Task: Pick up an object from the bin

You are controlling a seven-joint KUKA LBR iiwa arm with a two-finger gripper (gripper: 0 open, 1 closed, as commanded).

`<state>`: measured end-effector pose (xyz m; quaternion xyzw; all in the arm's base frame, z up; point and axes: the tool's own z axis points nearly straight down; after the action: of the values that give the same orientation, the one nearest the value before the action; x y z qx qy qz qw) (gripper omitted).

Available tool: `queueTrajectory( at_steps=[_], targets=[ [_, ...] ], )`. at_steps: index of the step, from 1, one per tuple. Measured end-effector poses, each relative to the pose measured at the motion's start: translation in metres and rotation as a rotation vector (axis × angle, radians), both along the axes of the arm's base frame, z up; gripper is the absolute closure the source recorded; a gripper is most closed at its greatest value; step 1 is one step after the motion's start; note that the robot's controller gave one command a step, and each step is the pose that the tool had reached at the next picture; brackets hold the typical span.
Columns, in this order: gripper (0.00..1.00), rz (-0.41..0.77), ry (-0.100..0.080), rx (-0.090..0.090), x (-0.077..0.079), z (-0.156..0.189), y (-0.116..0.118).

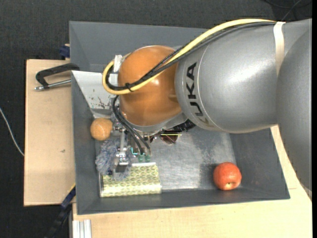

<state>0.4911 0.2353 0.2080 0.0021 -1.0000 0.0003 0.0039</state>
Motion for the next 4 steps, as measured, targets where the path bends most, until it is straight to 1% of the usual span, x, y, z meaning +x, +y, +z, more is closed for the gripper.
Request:
queueTrajectory(
  at_steps=[1, 2, 4],
  targets=[
    [0.00, -0.004, -0.008, 0.002, 0.002, 0.005, -0.001],
    [1.00, -0.055, -0.001, -0.004, 0.017, -0.125, -0.026],
    [1.00, -0.055, -0.002, -0.004, 0.017, -0.123, -0.026]
  ],
)
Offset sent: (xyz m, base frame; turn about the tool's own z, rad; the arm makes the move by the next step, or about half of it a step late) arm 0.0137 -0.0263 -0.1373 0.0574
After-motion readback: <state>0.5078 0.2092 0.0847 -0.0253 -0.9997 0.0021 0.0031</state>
